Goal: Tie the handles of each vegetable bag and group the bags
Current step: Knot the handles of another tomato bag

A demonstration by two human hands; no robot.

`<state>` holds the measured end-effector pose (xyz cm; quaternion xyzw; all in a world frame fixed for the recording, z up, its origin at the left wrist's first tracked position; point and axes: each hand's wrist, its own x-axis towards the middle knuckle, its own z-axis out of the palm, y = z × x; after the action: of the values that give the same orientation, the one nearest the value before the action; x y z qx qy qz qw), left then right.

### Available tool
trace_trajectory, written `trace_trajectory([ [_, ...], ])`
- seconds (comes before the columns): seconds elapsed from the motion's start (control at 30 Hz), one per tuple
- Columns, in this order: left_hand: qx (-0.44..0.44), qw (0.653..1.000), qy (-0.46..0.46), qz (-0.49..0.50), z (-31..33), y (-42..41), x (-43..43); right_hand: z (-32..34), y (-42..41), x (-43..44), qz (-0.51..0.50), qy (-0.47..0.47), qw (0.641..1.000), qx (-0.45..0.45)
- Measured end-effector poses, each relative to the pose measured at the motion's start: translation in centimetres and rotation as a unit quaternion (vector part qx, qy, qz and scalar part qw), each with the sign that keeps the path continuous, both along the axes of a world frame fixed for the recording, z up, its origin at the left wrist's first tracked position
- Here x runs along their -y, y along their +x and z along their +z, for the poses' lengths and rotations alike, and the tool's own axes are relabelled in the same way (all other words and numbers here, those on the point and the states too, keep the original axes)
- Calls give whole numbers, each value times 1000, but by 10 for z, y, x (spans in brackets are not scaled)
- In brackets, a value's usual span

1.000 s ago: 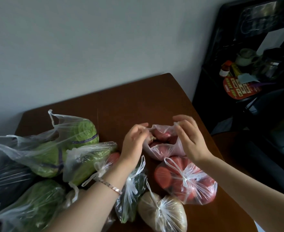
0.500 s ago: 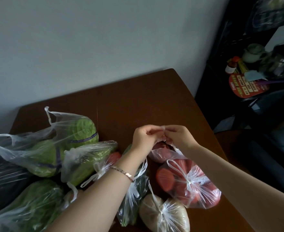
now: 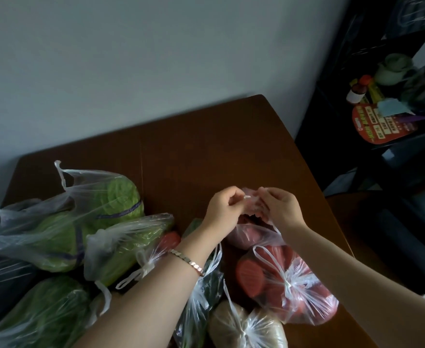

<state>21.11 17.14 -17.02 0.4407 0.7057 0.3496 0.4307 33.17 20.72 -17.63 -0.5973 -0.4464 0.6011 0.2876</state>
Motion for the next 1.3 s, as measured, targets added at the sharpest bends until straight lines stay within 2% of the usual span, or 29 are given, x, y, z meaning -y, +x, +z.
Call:
trace_trajectory([
  [0.13, 44, 998, -7, -50, -1, 3, 5, -16, -2, -3, 15, 52, 991, 119],
  [0.27, 38, 999, -12, 13, -1, -6, 7, -10, -2, -4, 121, 117, 971, 168],
  [0.4, 29, 998, -9, 50, -2, -13, 4, 3, 6, 2, 242, 142, 949, 143],
  [0.53, 19, 997, -15, 75, -2, -9, 4, 4, 15, 8, 218, 156, 963, 36],
  [0.6, 31, 995, -23, 96, 0, -4, 4, 1, 16, 10, 193, 174, 966, 10],
  [0.73, 76, 989, -54, 118, 6, 3, 5, 0, 15, 13, 171, 210, 962, 43],
  [0.83, -6, 991, -50, 127, 4, 0, 3, 1, 14, 14, 234, 251, 935, 87],
  [0.93, -138, 984, -3, 113, -2, -15, -3, 1, 17, 12, 243, 234, 938, 76],
  [1.0, -213, 974, 32, 74, -5, -27, -7, -2, 23, 9, 185, 206, 959, 57],
  [1.07, -255, 964, 25, 72, -13, -38, -11, -11, 31, 7, 114, 148, 982, 29],
  [1.17, -241, 956, -66, 154, -35, -60, -10, -37, 55, 6, 83, 76, 988, 104],
  [1.23, -188, 954, -123, 198, -50, -69, -1, -51, 70, 8, 92, 48, 981, 166],
  [1.3, -137, 948, -159, 241, -60, -68, 6, -57, 74, 10, 85, 30, 978, 187],
])
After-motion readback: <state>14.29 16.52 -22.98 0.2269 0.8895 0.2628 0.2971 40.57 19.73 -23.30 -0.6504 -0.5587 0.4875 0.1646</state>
